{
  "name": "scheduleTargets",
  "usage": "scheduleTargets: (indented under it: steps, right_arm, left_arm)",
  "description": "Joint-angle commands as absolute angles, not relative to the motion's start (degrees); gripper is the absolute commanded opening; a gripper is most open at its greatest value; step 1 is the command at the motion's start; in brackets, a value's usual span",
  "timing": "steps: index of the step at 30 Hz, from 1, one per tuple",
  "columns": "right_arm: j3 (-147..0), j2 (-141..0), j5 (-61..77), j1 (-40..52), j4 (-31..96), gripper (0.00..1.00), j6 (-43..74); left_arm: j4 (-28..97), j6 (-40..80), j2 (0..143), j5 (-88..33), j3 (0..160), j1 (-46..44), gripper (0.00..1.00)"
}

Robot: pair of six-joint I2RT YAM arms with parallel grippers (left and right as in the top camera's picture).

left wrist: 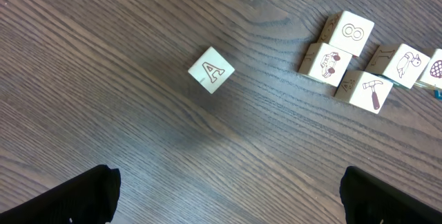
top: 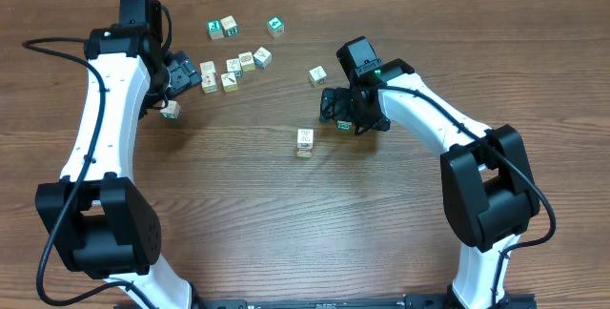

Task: Form a tower
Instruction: 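Open the right gripper and hold above the elephant block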

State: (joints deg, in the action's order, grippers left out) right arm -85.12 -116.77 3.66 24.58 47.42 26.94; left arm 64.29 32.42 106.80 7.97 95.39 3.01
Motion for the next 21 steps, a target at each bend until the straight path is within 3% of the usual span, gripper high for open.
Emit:
scheduleTargets:
  steps: [1, 21]
  right_arm:
    - [-86.8, -117.1, 4.0, 24.6, 48.4, 1.0, 26.5]
    - [-86.7, -117.1, 4.0, 24.6, 50.7, 1.0, 26.5]
  left_arm:
    - [64.2, 31.7, 105.9, 7.9, 96.1, 3.0, 1.0]
    - [64.2, 31.7, 105.9, 7.9, 96.1, 3.0, 0.99]
